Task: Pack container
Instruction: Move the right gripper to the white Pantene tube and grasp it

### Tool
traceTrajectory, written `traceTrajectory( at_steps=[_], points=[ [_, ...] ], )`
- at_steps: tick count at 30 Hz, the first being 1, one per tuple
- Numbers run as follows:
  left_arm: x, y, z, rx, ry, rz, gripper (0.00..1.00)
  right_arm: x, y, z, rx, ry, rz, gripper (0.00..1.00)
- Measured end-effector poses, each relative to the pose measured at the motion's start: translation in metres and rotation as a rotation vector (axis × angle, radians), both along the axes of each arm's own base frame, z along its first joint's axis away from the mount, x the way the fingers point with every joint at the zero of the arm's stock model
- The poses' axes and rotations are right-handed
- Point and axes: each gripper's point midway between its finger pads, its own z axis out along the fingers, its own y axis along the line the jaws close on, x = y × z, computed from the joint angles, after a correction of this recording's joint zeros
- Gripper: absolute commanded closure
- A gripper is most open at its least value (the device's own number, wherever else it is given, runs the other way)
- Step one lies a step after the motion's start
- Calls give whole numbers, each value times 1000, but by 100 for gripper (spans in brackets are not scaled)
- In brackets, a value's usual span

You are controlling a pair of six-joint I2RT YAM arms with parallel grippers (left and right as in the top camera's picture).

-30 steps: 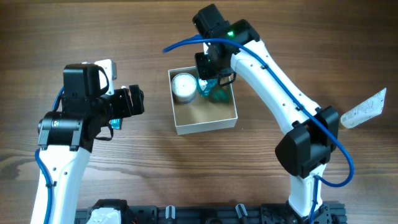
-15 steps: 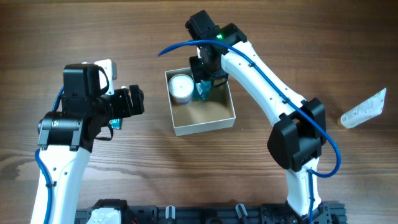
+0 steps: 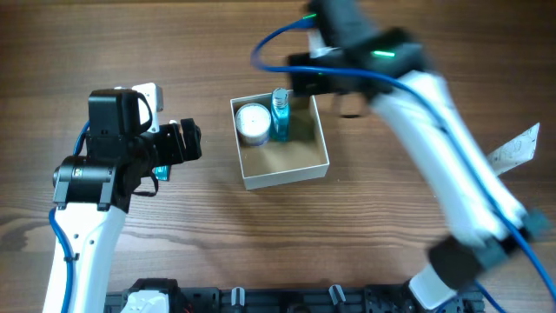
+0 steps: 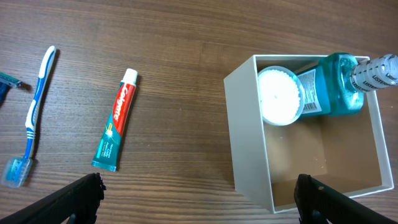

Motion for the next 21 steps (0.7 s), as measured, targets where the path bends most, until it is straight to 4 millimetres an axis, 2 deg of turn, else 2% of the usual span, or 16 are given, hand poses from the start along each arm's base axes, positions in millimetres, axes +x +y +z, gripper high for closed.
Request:
traceTrajectory(
  at_steps=[2, 3, 5, 7, 10, 11, 13, 15, 16, 17, 18, 20, 21],
  points=[
    [0, 0, 0, 0, 0, 0, 0, -13, -86, 37, 12, -49, -243, 0],
    [0, 0, 0, 0, 0, 0, 0, -20, -133, 44, 2, -47, -383, 0],
    [0, 0, 0, 0, 0, 0, 0, -40, -212, 38, -21, 10, -623, 0],
    [0, 0, 0, 0, 0, 0, 0, -57, -269, 29, -35, 59, -794, 0],
    [0, 0, 0, 0, 0, 0, 0, -84, -323, 6, -44, 145, -949, 0],
    [0, 0, 0, 0, 0, 0, 0, -90, -335, -5, -39, 176, -973, 0],
    [0, 0, 0, 0, -1, 0, 0, -103, -352, -44, -12, 281, -986, 0],
    [0, 0, 0, 0, 0, 0, 0, -105, -358, -67, -4, 318, -971, 0],
    [0, 0, 0, 0, 0, 0, 0, -110, -359, -88, -1, 366, -948, 0],
    [0, 0, 0, 0, 0, 0, 0, -103, -364, -100, -4, 344, -924, 1],
    [0, 0, 0, 0, -1, 0, 0, -98, -366, -121, -5, 341, -885, 1],
    [0, 0, 0, 0, 1, 0, 0, -95, -365, -143, -8, 345, -837, 9],
    [0, 0, 0, 0, 2, 0, 0, -94, -364, -149, -9, 342, -823, 18]
  ],
)
